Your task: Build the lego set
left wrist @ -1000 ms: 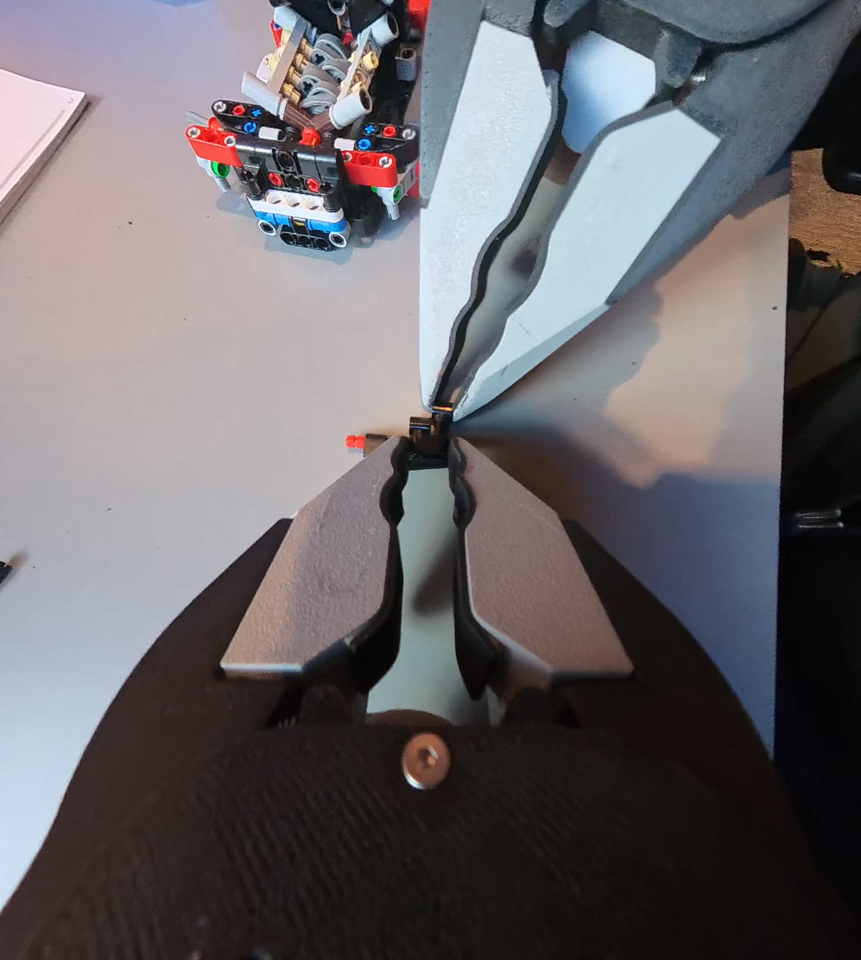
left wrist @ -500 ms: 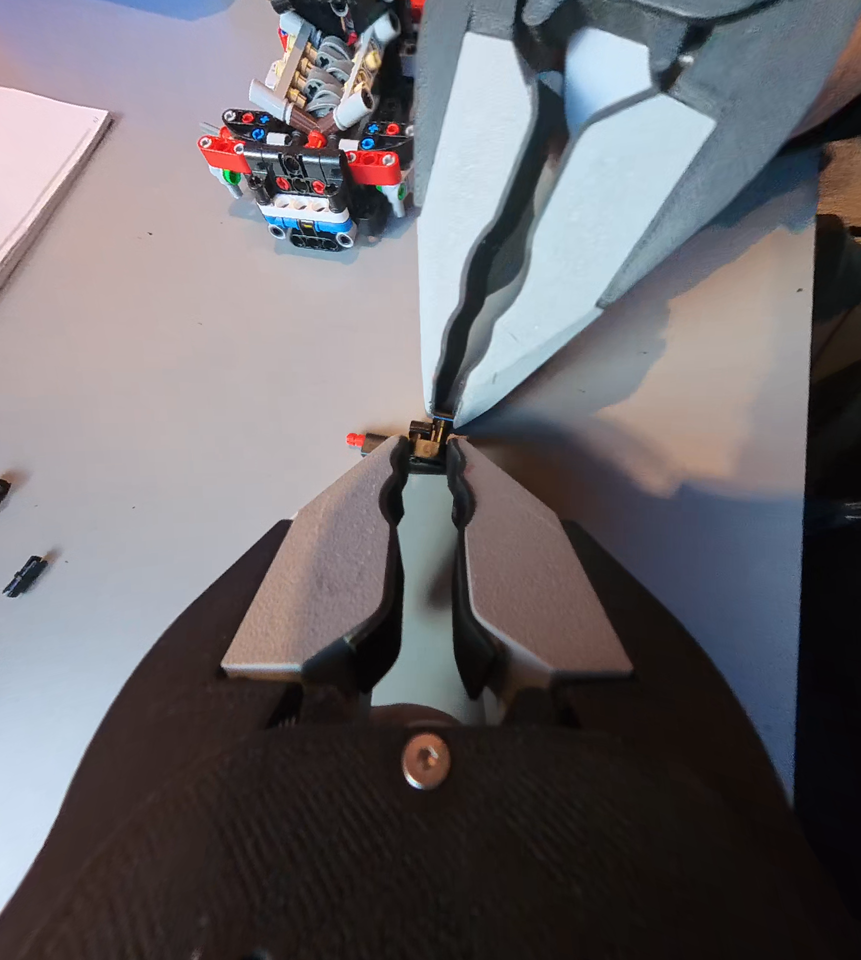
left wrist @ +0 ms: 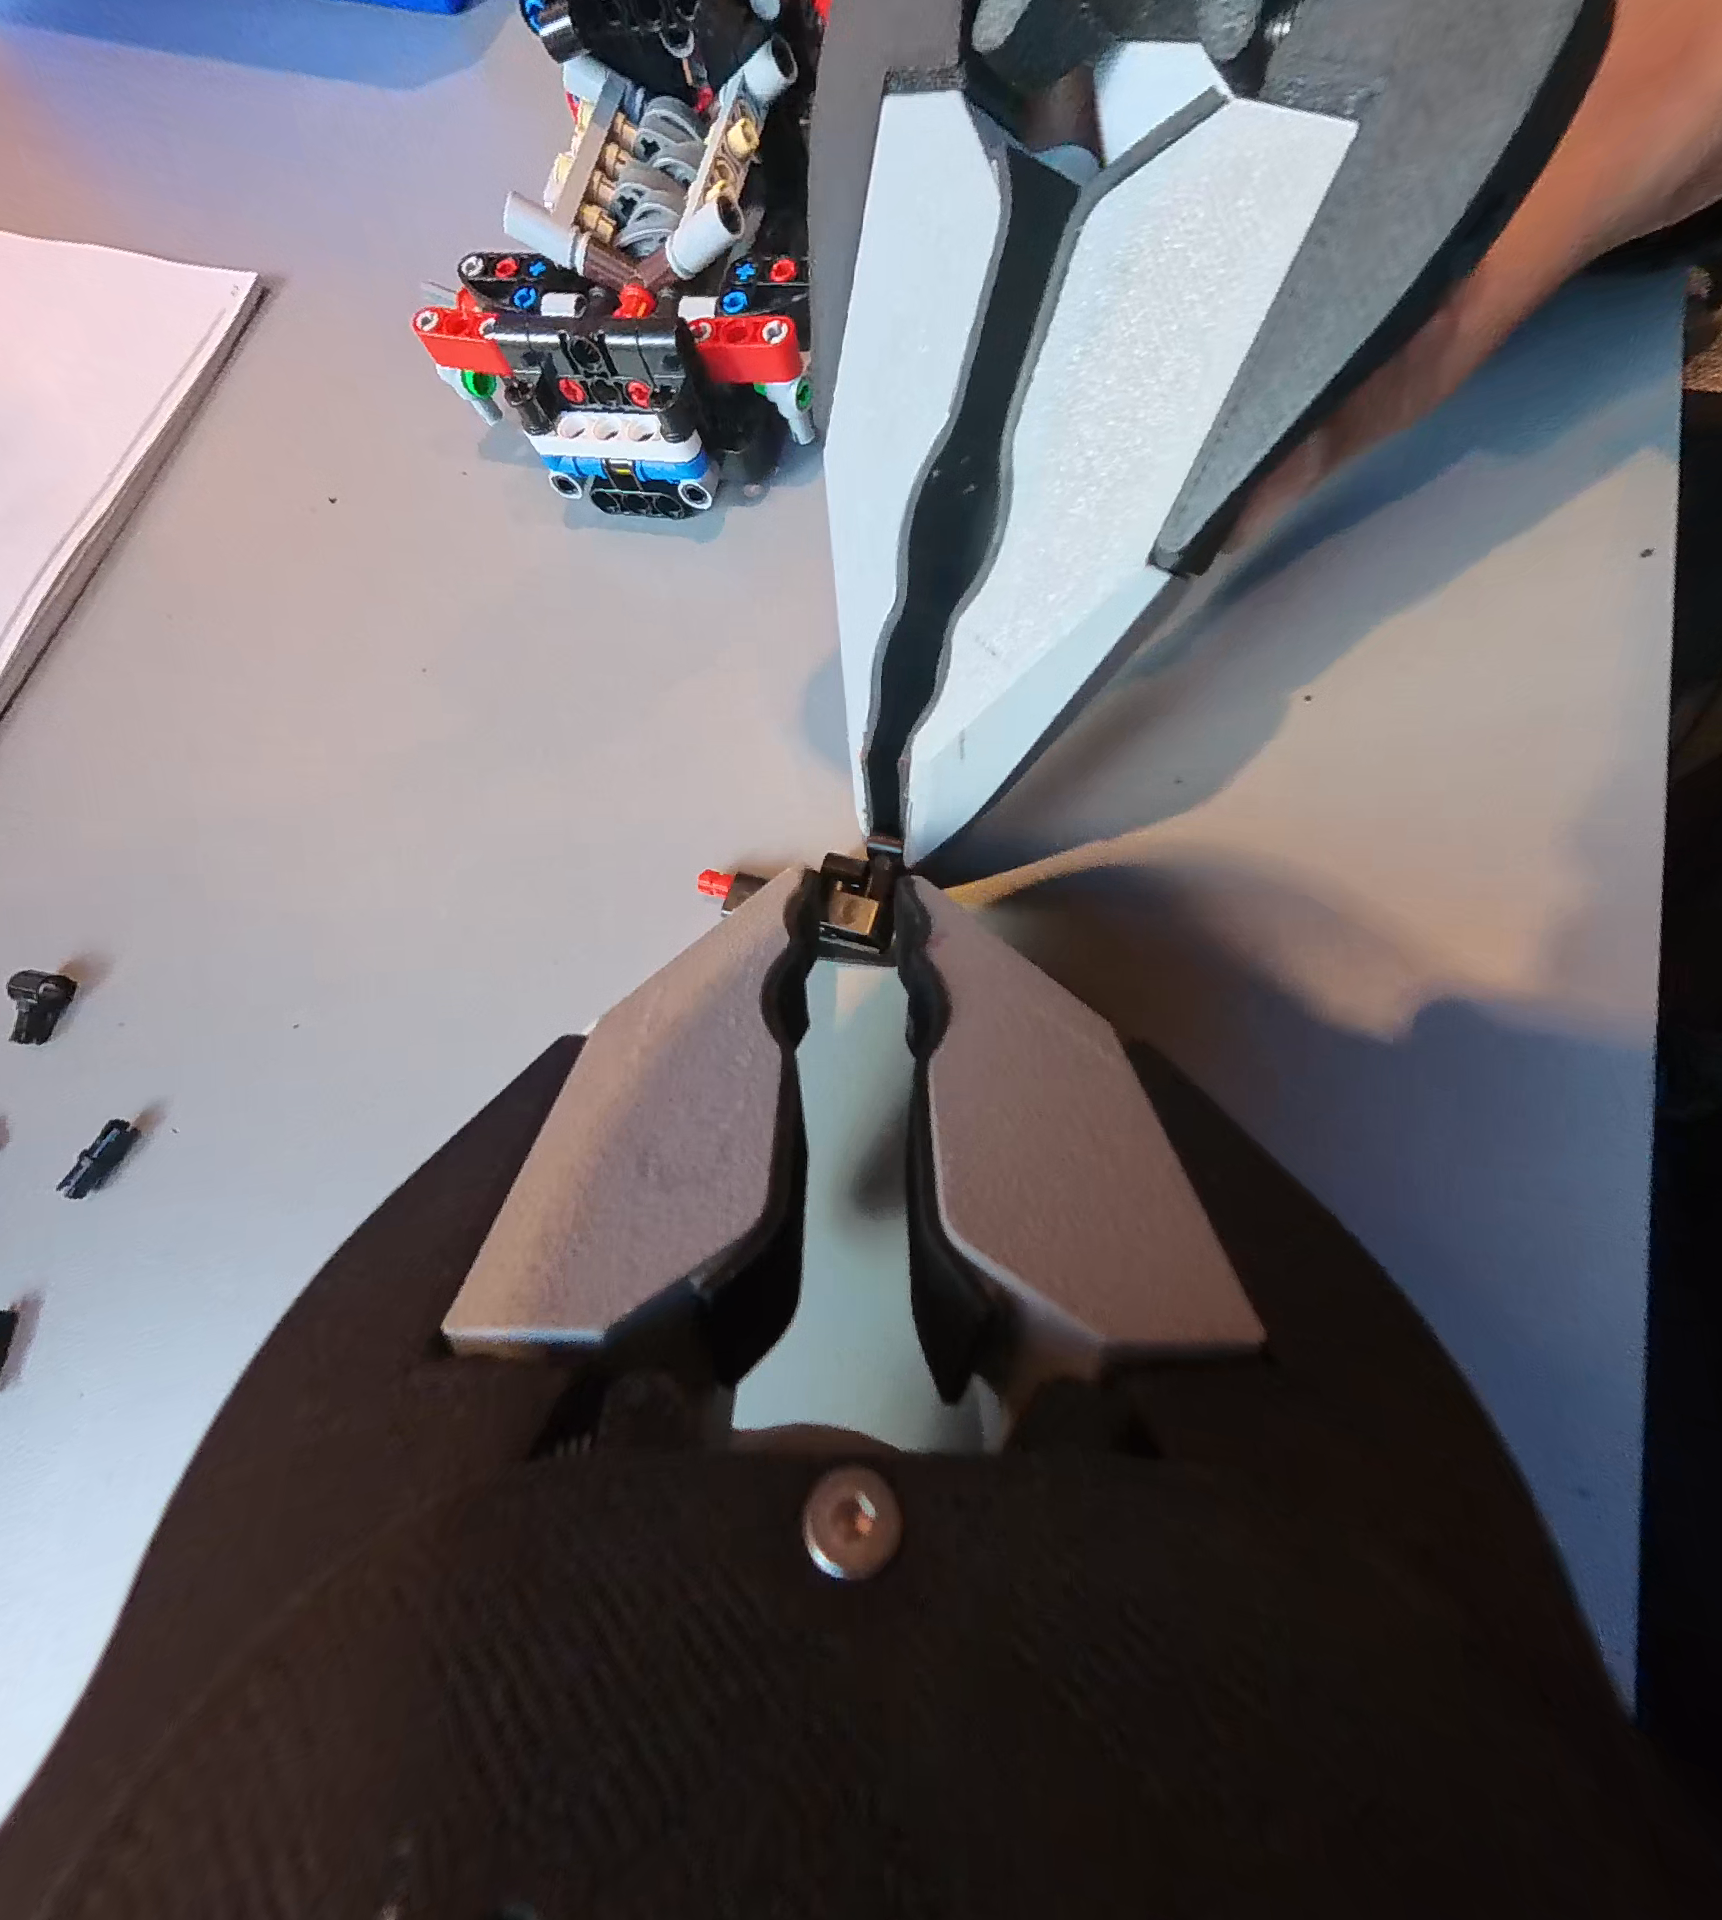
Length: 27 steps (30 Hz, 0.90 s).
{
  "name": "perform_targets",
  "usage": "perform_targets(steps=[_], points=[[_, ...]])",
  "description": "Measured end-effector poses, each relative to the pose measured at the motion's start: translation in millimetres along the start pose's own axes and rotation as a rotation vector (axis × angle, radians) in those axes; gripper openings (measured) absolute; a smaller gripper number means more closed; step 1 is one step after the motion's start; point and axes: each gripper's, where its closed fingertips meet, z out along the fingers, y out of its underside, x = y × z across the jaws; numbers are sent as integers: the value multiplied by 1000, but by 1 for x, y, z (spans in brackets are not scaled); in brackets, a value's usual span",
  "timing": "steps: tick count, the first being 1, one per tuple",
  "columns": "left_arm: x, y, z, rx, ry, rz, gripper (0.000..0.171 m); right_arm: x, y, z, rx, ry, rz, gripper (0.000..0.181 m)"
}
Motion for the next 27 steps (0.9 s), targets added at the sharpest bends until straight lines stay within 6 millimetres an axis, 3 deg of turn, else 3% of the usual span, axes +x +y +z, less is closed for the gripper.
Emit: perform_targets(steps=[4,8,16,27], points=[[-3,0,0,2,13,-42,12,1,-1,2,-2,34,-60,4],[-1,1,-1,0,67,-105,27,1,-1,3,-3,27,-70,4],[-13,4,-15,9,63,-86,19,2,-1,2,-3,48,-93,4],[-8,6,-6,-38,144,53,10,4,1,0,1,55,-67,4]])
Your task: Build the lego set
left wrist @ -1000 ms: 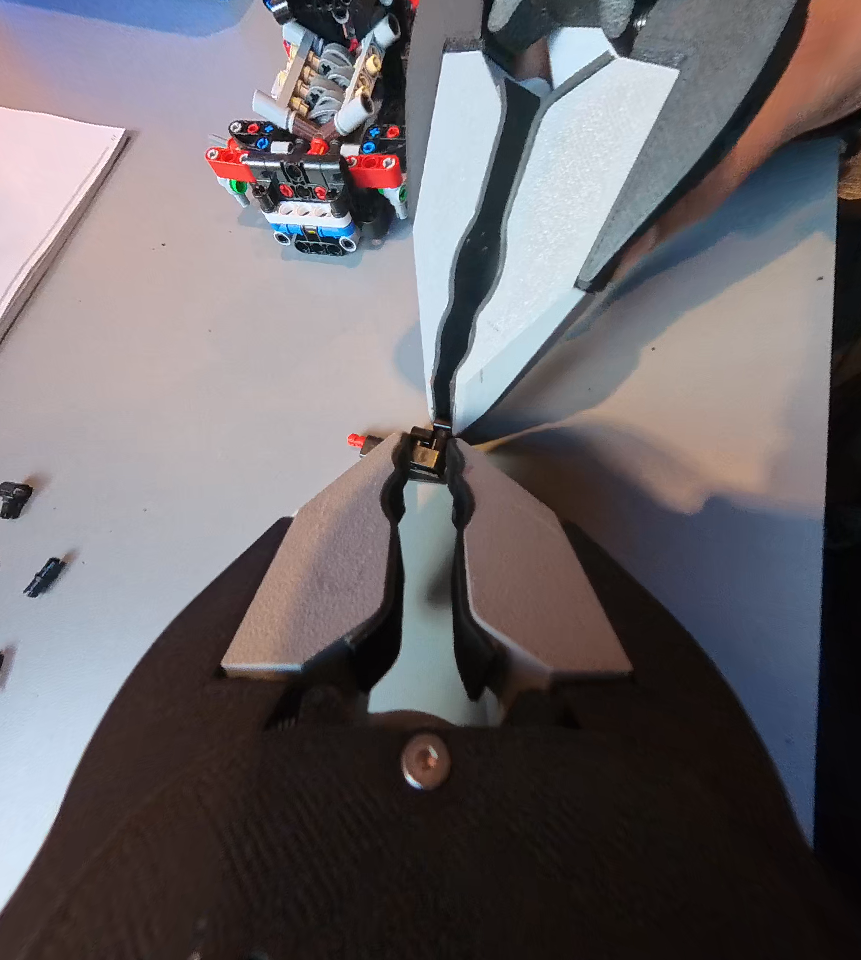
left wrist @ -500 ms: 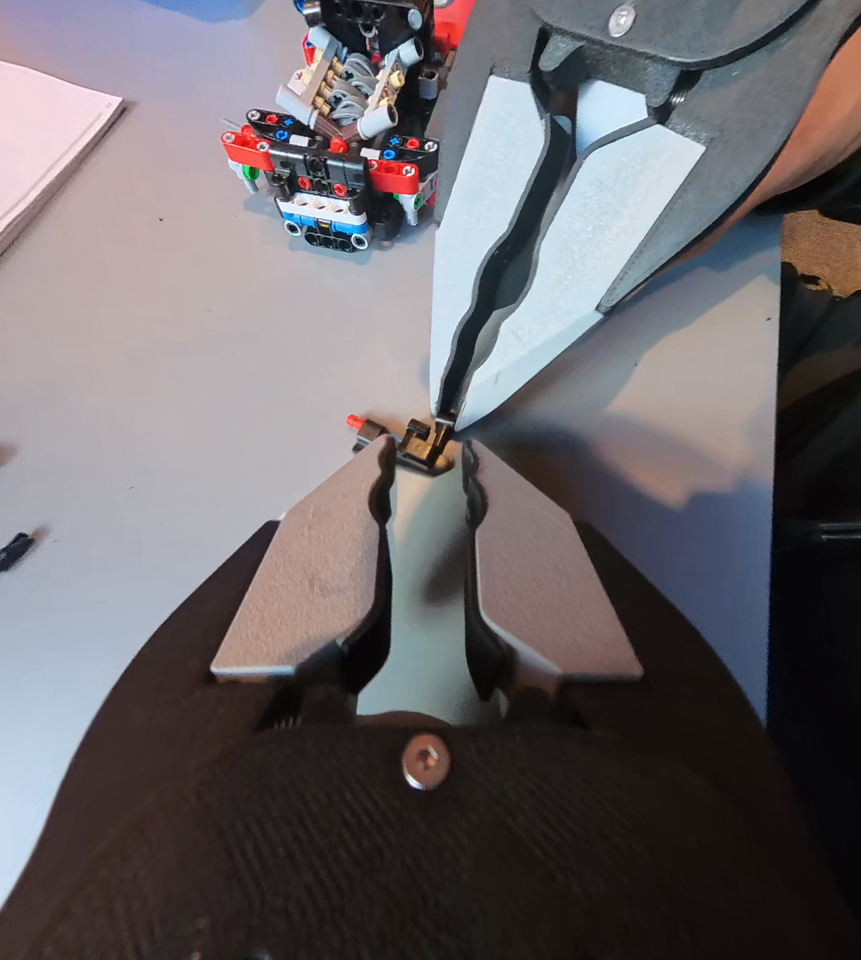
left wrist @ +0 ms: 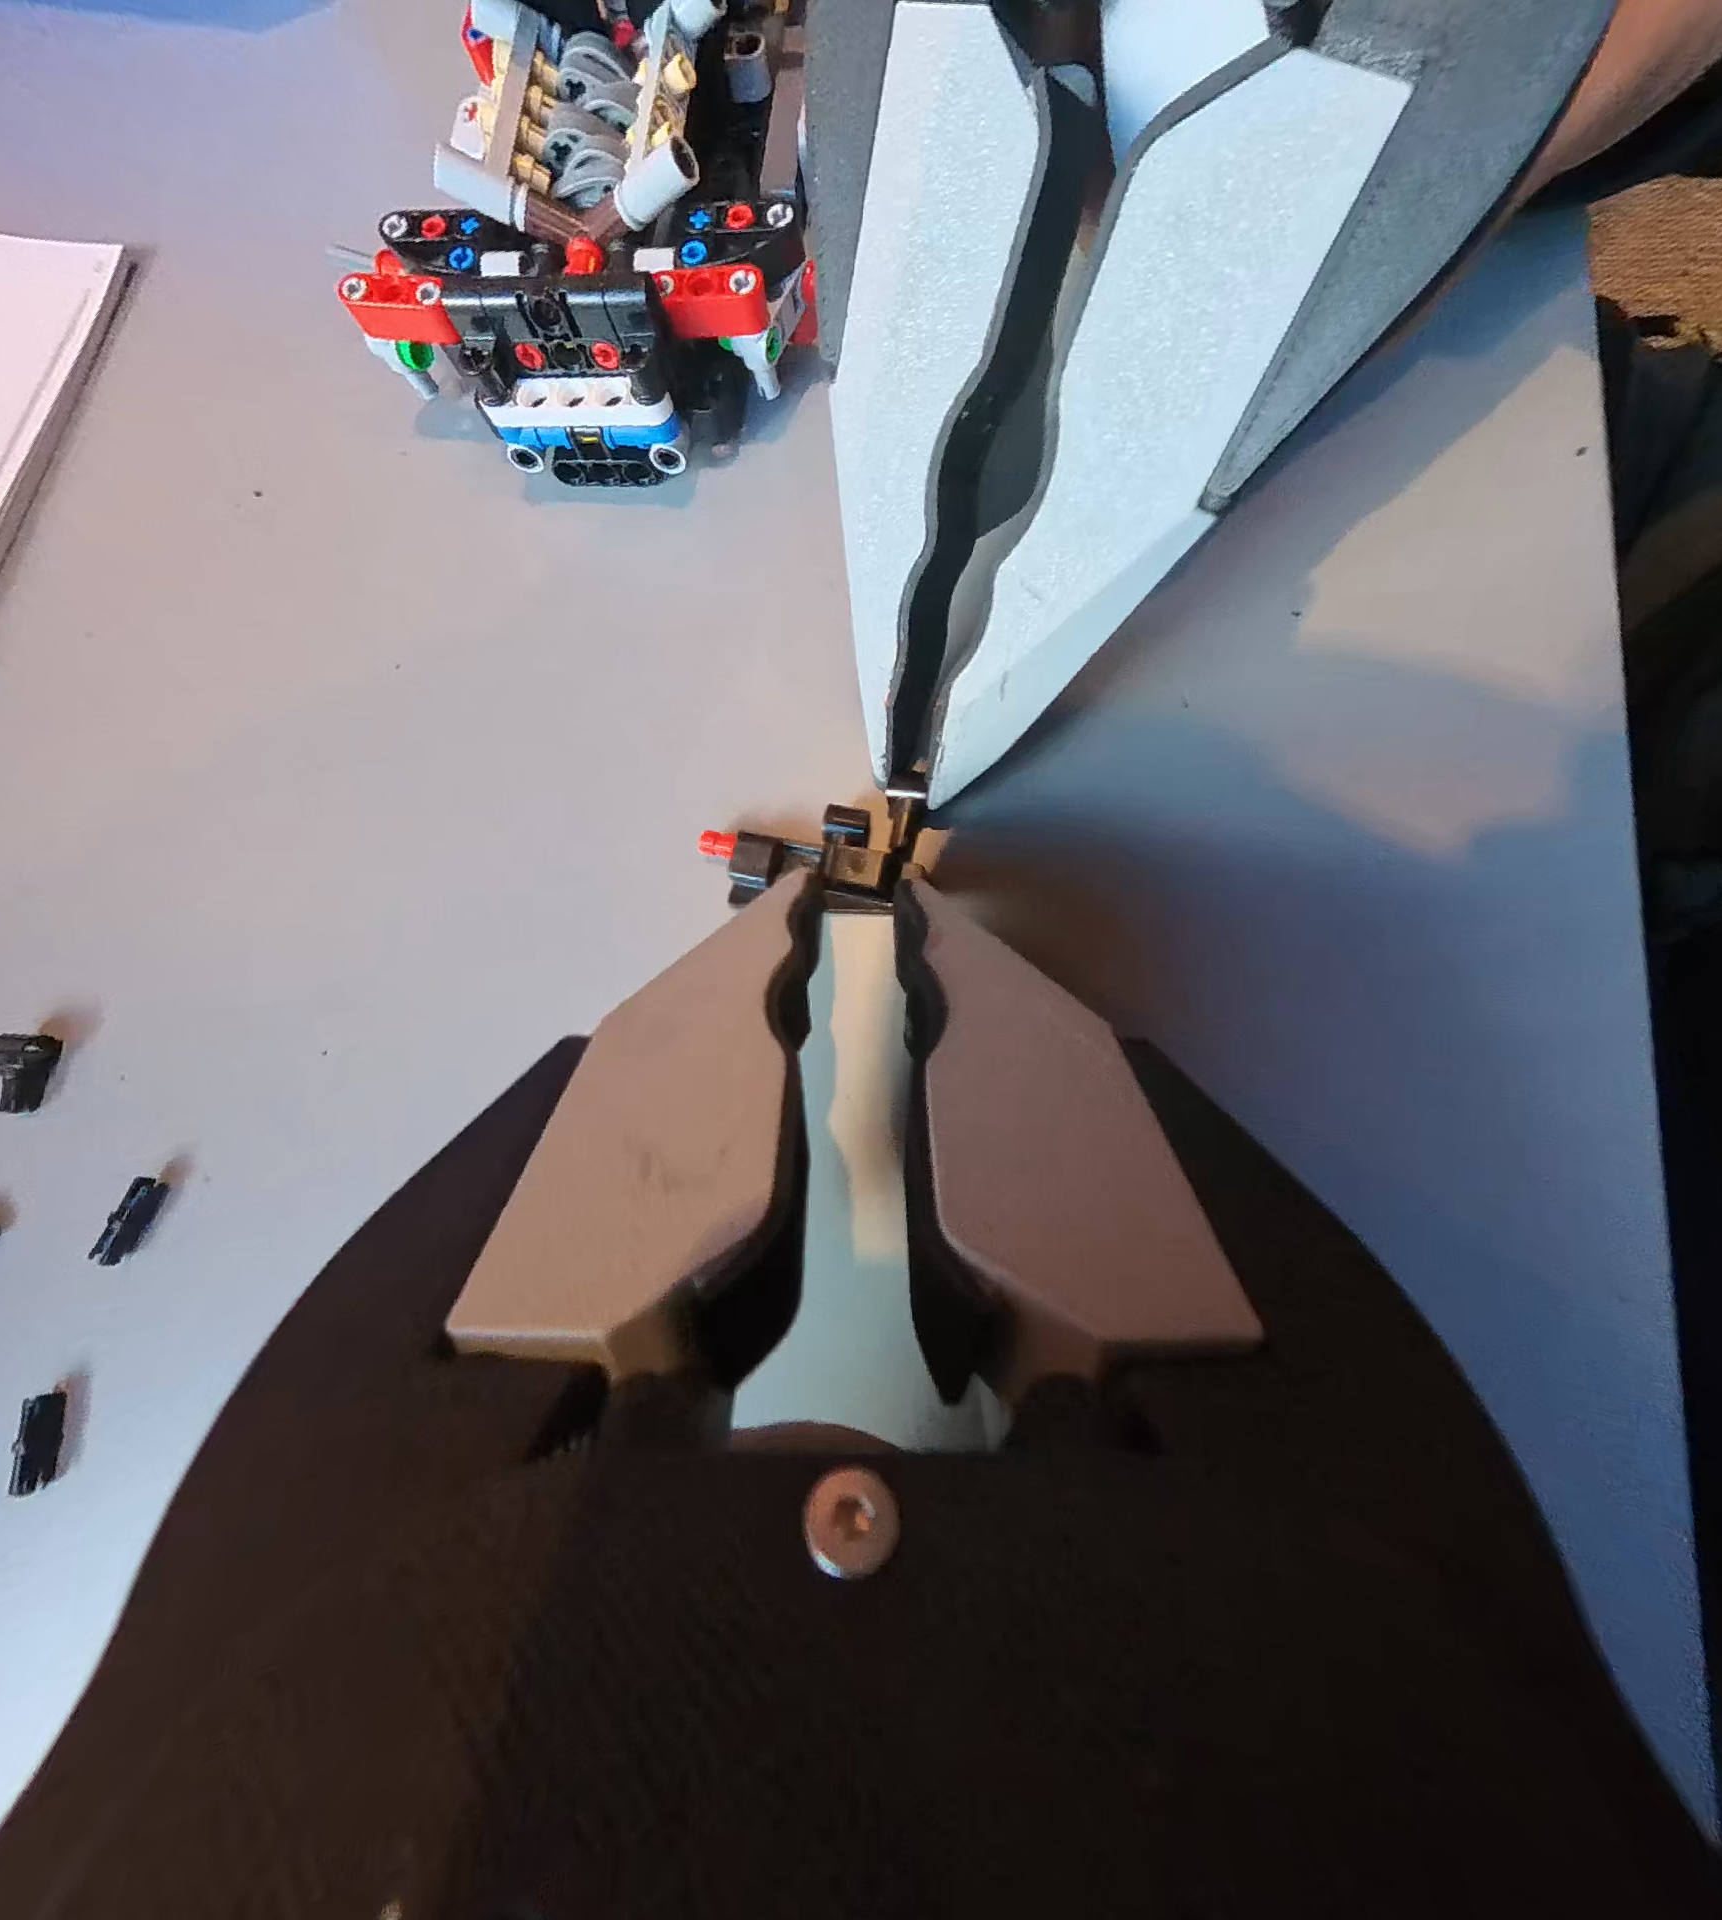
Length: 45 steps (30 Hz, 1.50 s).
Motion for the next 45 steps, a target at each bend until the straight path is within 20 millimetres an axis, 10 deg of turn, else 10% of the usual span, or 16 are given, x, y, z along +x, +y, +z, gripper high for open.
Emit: perform_targets(steps=[45], points=[[0,-9,10,-5,-21,-16,11,8,3,-5,7,25,54,4]])
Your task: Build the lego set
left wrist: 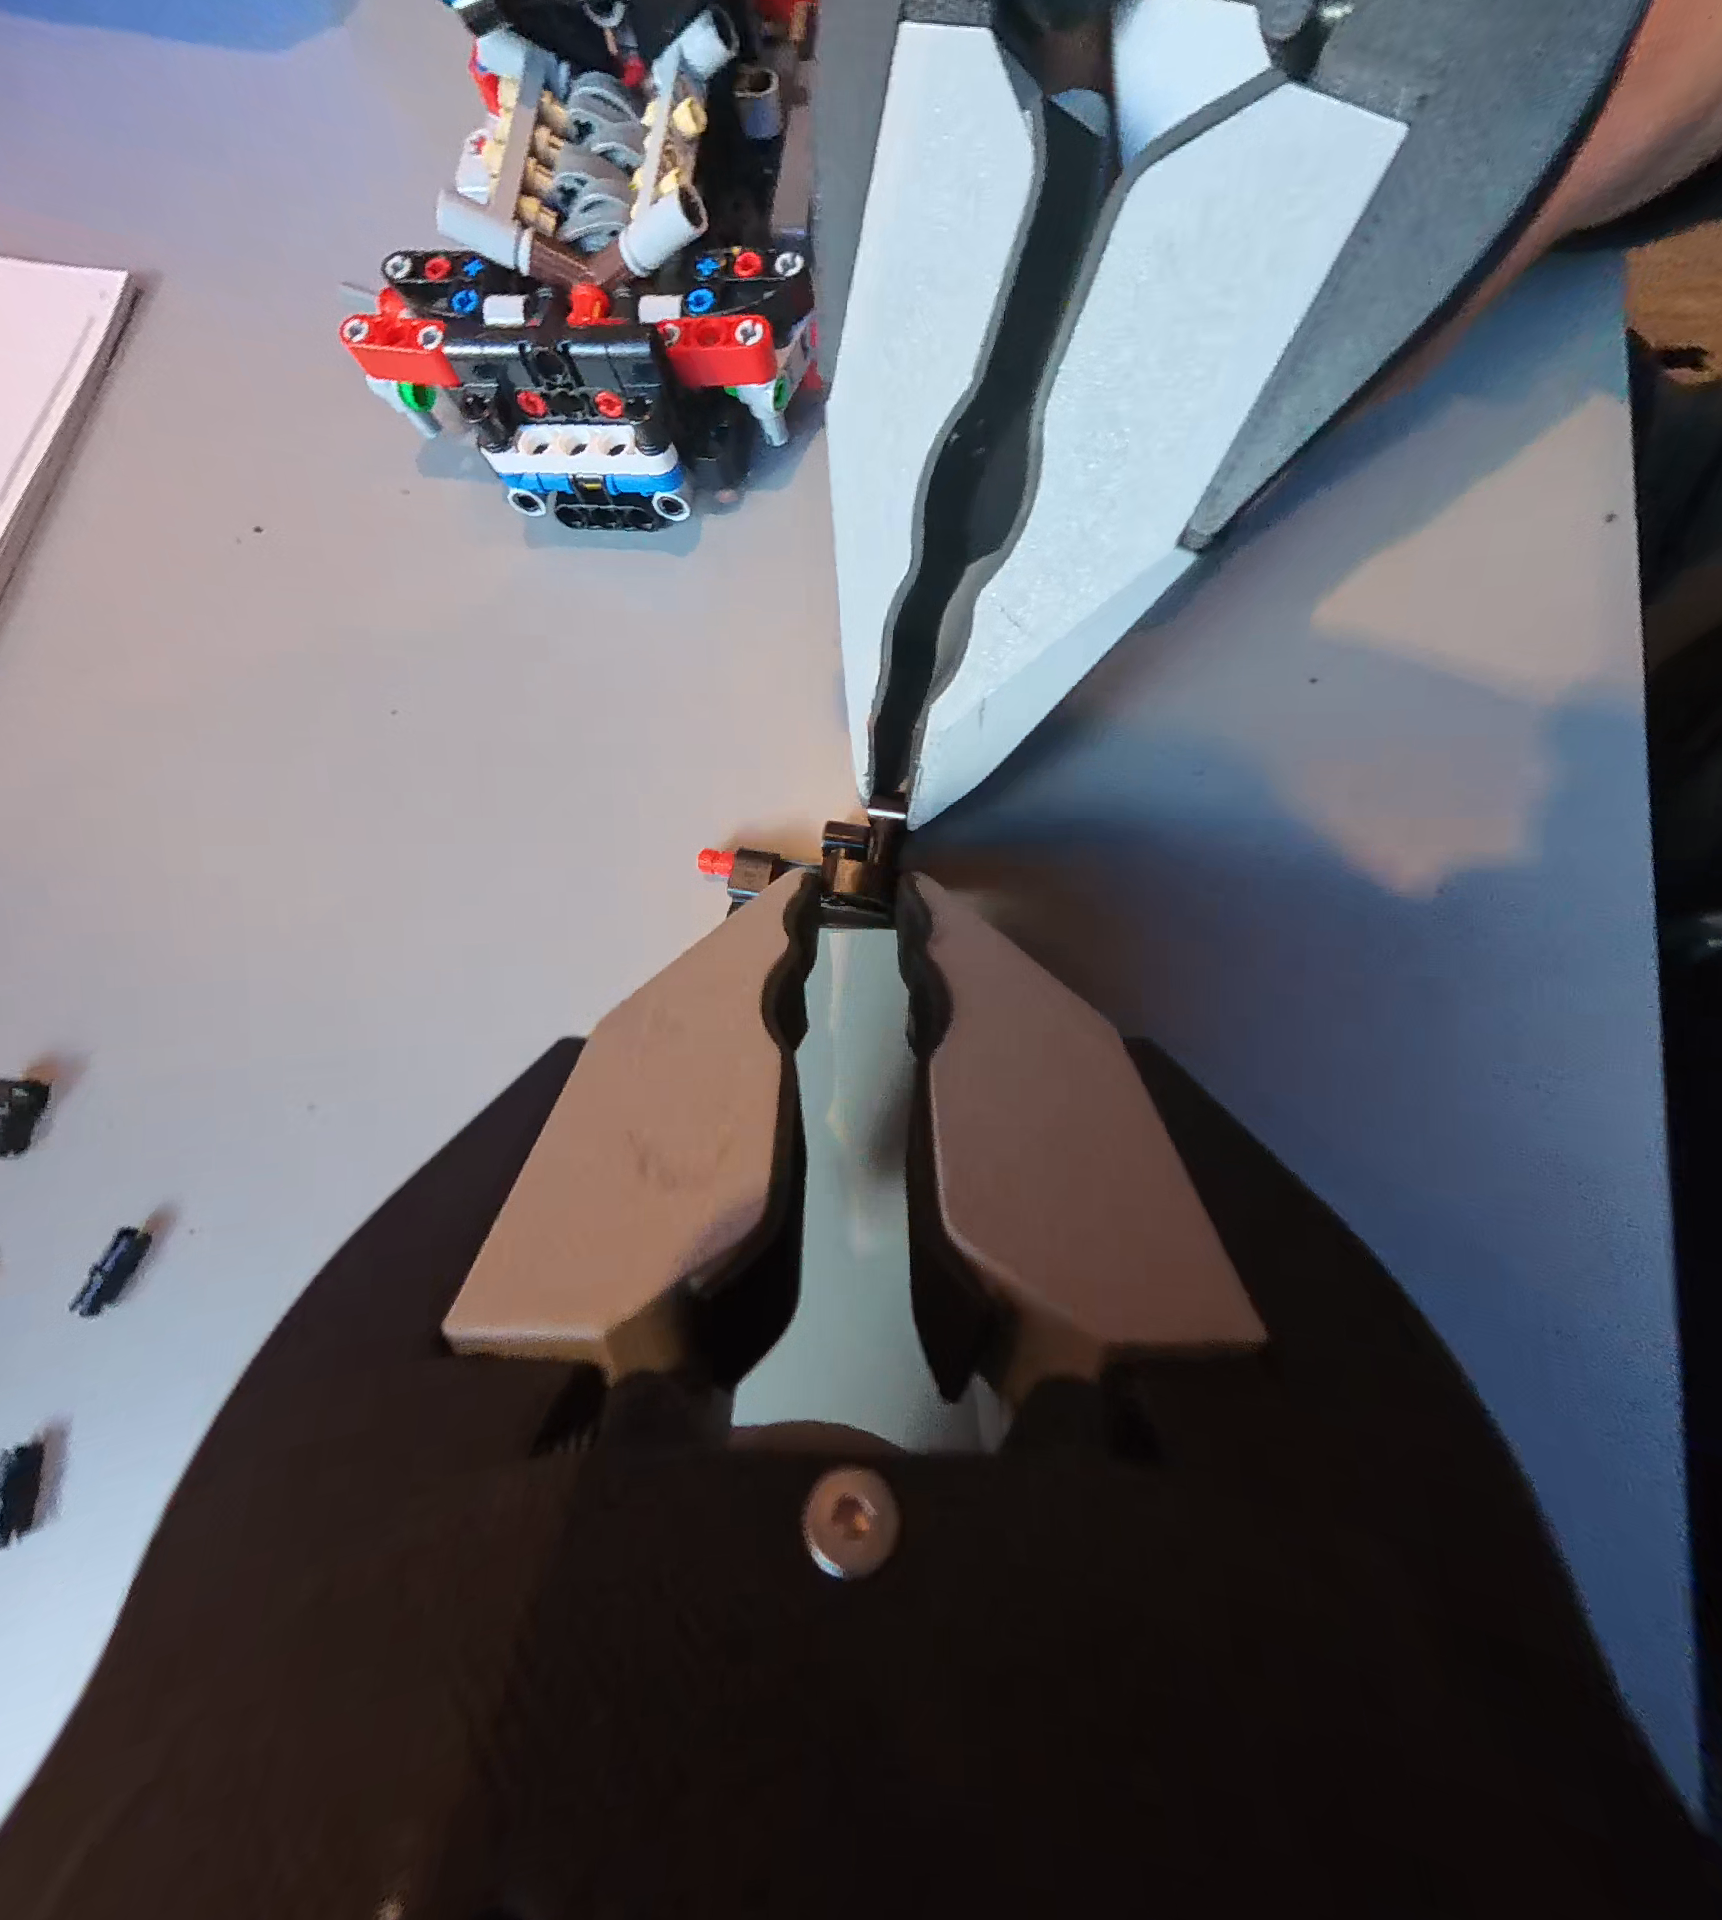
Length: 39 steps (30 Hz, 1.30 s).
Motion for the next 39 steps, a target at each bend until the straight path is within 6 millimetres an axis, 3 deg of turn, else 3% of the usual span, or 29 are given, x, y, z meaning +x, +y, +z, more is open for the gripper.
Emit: perform_targets(steps=[5,14,25,28,33,39], points=[[0,0,0,27,-45,-75,11,-1,0,0,3,-14,70,3],[0,0,0,42,-87,-35,11,-2,-2,0,25,-92,300,2],[-2,4,-4,47,-34,-96,11,-2,-3,7,-15,181,-320,4],[-4,4,-4,44,-67,-84,11,-1,-4,7,-13,200,-314,4],[-5,4,-3,50,-65,-103,11,0,-6,5,4,-7,88,3],[-5,3,-3,53,-58,-106,11,3,-5,6,-8,143,-89,5]])
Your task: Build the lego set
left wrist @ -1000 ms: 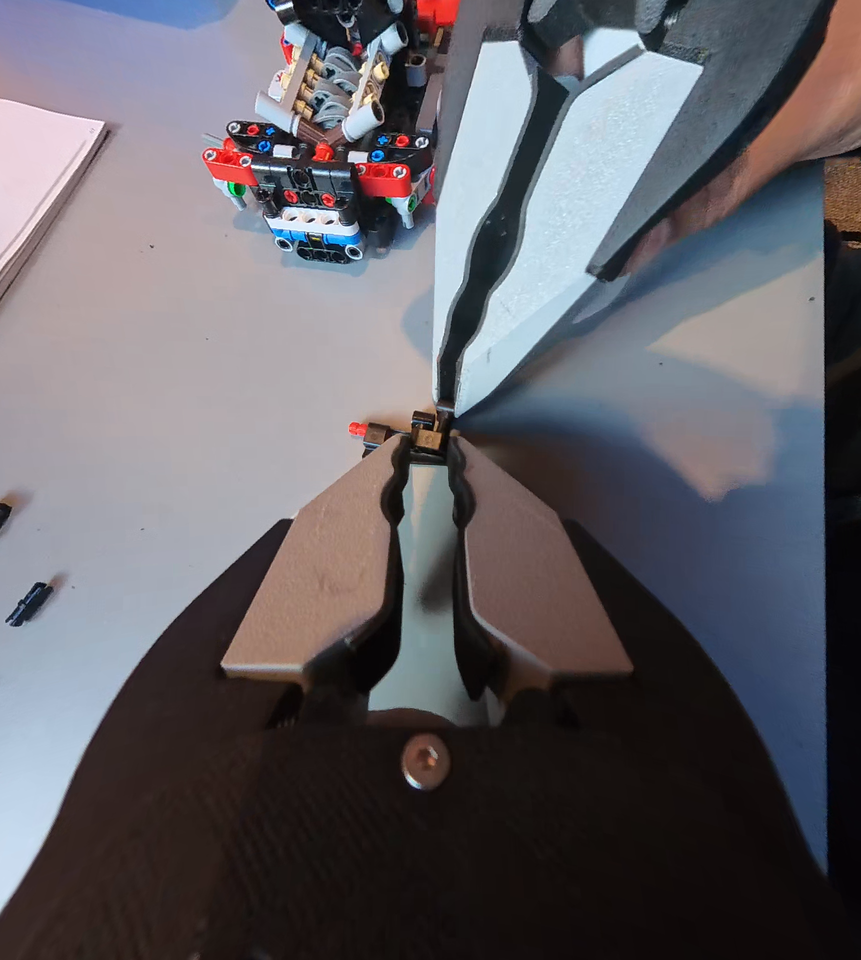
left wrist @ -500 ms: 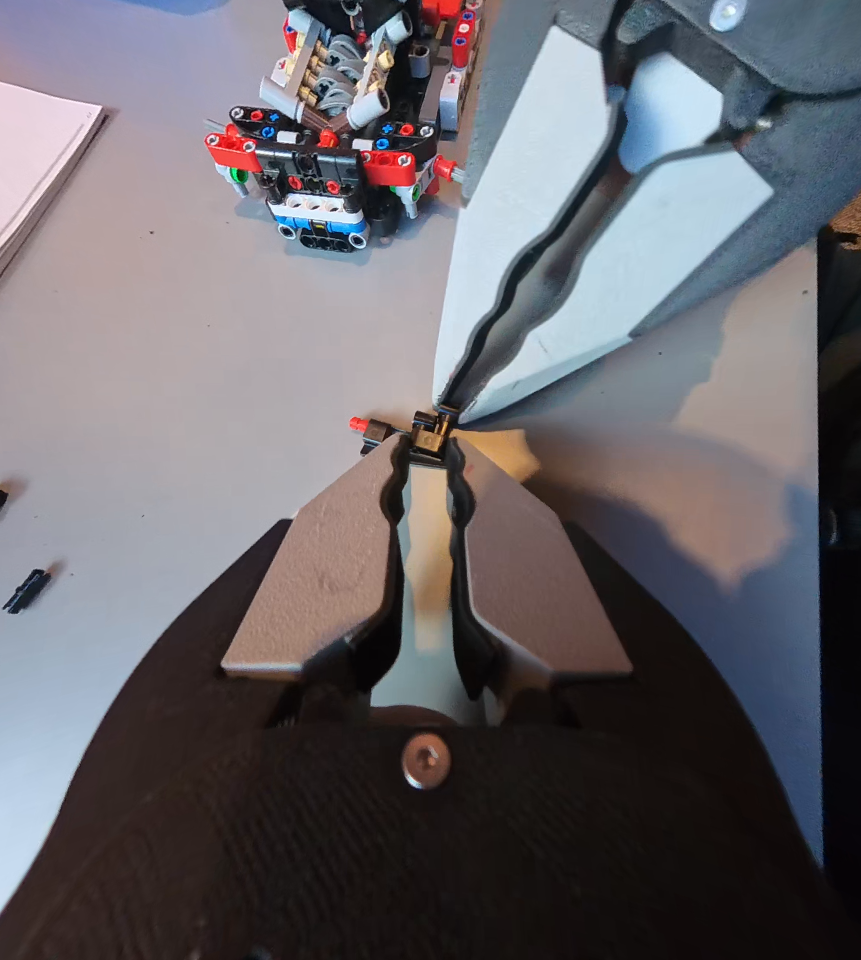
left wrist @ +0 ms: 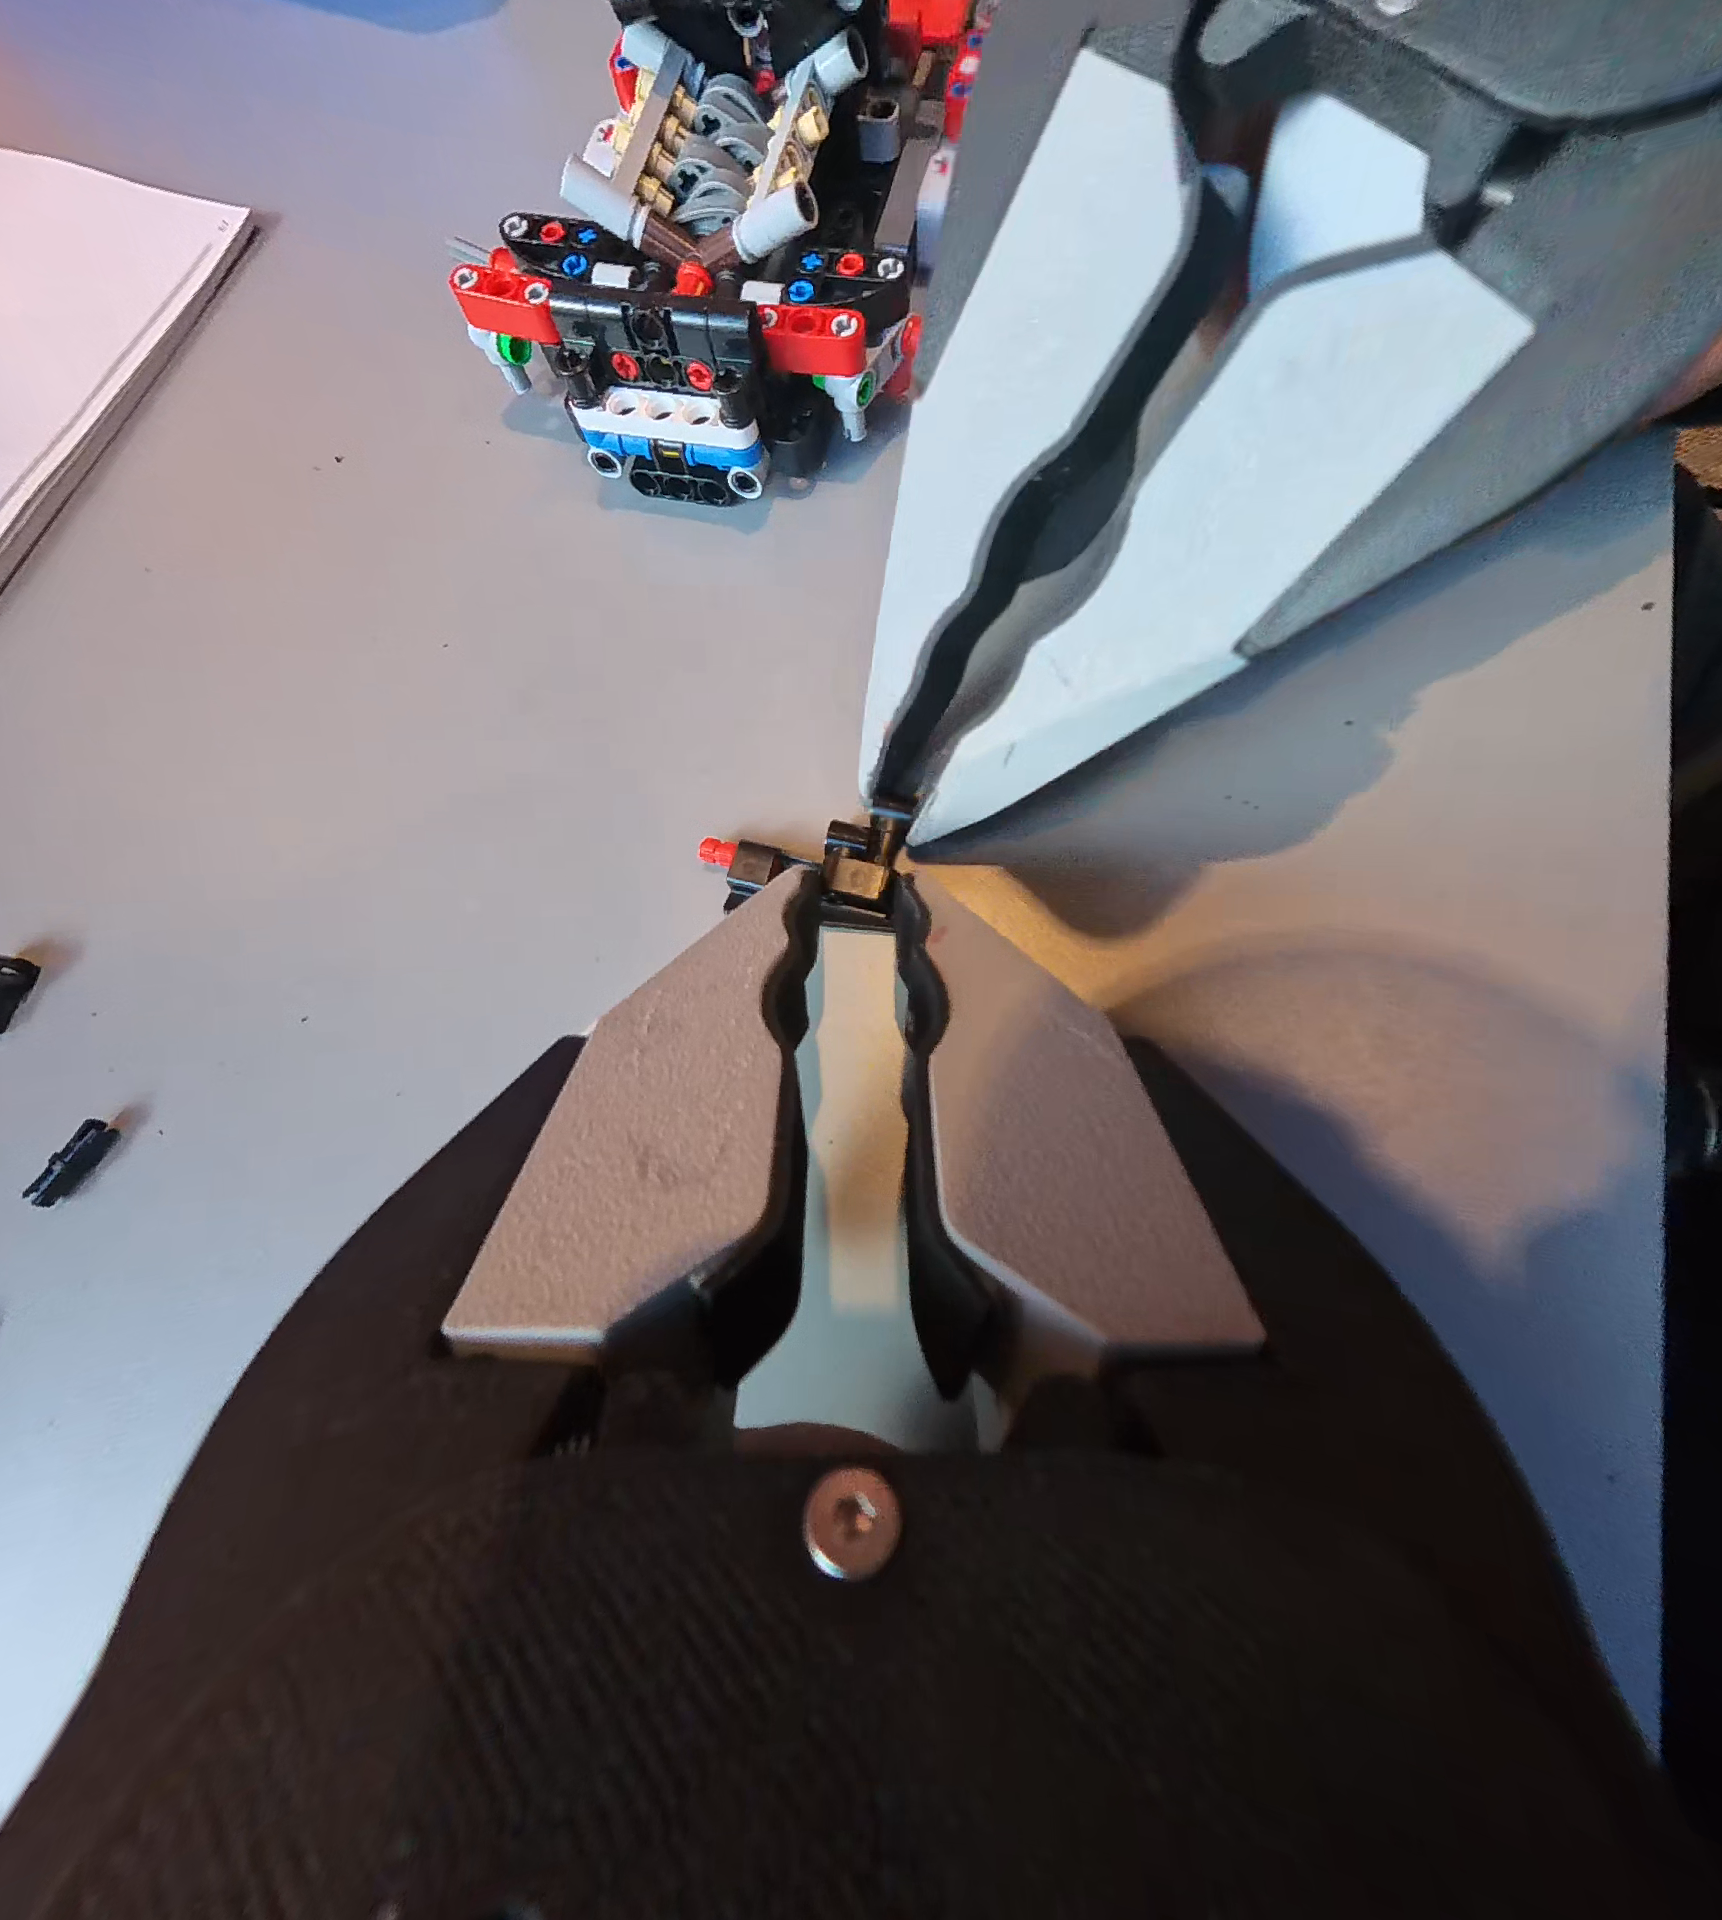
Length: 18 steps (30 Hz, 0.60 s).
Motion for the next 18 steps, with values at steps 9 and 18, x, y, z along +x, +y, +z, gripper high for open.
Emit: perform_targets(steps=[9,18], points=[[0,0,0,1,10,-9,11,-2,3,-3,-1,5,1,17],[1,0,0,1,10,-5,11,-3,3,-3,-1,-14,26,4]])
